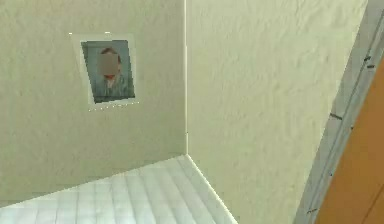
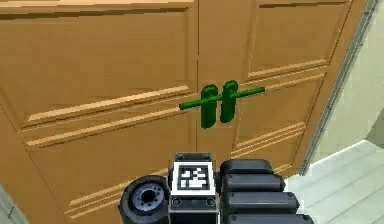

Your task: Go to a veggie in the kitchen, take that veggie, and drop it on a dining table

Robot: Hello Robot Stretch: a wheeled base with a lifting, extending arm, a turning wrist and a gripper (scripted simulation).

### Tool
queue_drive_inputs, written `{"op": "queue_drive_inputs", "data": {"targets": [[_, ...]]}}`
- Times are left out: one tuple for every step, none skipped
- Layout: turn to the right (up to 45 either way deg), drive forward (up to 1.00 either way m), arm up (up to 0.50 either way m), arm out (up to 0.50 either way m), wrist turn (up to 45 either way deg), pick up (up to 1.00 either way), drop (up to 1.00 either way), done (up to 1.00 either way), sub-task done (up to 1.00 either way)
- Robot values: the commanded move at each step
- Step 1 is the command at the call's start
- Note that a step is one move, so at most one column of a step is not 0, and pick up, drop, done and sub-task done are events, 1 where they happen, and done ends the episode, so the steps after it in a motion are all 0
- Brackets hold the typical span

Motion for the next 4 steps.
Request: {"op": "queue_drive_inputs", "data": {"targets": [[45.0,0.00,0.00,0.00,0.0,0.00,0.00,0.00,0.00],[33.0,0.00,0.00,0.00,0.0,0.00,0.00,0.00,0.00],[-45.0,0.00,0.00,0.00,0.0,0.00,0.00,0.00,0.00],[-45.0,0.00,0.00,0.00,0.0,0.00,0.00,0.00,0.00]]}}
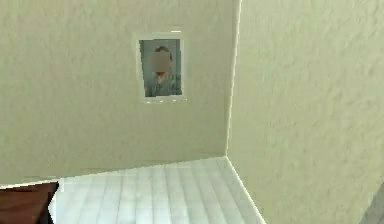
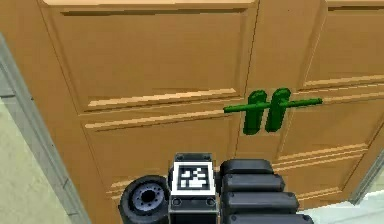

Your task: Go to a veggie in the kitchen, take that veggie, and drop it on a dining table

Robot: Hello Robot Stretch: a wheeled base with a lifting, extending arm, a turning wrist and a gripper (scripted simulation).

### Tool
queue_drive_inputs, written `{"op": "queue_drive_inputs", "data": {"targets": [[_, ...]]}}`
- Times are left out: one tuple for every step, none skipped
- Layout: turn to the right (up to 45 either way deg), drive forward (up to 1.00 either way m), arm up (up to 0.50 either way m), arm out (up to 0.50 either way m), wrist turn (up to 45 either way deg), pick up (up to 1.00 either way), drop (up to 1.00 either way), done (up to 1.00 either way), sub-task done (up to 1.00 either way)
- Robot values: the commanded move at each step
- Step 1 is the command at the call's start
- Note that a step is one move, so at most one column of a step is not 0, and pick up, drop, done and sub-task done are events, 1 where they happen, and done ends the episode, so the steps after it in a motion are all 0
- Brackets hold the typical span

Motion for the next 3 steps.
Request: {"op": "queue_drive_inputs", "data": {"targets": [[-33.0,0.00,0.00,0.00,0.0,0.00,0.00,0.00,0.00],[45.0,0.00,0.00,0.00,0.0,0.00,0.00,0.00,0.00],[45.0,0.00,0.00,0.00,0.0,0.00,0.00,0.00,0.00]]}}
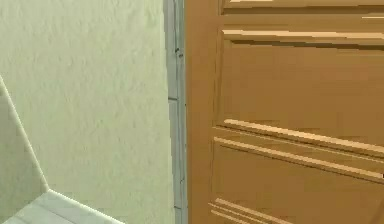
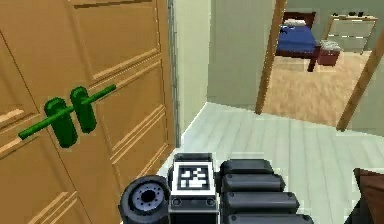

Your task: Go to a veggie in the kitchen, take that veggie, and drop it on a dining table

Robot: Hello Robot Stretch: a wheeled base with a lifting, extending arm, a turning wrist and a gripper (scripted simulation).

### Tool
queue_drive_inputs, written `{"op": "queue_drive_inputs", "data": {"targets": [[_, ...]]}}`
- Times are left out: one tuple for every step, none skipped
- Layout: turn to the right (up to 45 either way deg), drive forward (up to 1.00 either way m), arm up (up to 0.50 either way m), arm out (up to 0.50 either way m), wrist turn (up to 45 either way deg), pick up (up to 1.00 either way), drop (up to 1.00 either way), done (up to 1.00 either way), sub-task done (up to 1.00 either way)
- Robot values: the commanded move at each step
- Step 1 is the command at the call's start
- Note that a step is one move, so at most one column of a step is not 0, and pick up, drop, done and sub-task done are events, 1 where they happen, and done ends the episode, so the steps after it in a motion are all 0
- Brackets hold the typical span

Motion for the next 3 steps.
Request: {"op": "queue_drive_inputs", "data": {"targets": [[45.0,0.00,0.00,0.00,0.0,0.00,0.00,0.00,0.00],[6.0,0.00,0.00,0.00,0.0,0.00,0.00,0.00,0.00],[-45.0,0.00,0.00,0.00,0.0,0.00,0.00,0.00,0.00]]}}
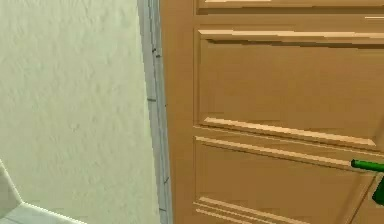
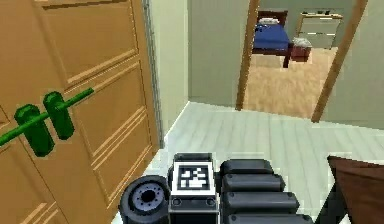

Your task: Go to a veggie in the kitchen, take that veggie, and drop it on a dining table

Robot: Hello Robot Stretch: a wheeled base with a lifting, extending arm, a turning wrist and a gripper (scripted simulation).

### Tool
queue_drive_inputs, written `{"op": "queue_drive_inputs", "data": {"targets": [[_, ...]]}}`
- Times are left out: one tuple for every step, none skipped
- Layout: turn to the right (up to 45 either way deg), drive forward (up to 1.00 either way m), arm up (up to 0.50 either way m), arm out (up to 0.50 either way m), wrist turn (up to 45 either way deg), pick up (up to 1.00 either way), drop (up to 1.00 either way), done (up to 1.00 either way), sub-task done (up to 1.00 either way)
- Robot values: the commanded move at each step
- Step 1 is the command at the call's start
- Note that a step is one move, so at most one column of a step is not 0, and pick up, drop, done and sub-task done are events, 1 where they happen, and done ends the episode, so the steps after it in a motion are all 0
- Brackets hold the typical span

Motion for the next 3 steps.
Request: {"op": "queue_drive_inputs", "data": {"targets": [[-45.0,0.00,0.00,0.00,0.0,0.00,0.00,0.00,0.00],[-45.0,0.00,0.00,0.00,0.0,0.00,0.00,0.00,0.00],[-15.0,0.00,0.00,0.00,0.0,0.00,0.00,0.00,0.00]]}}
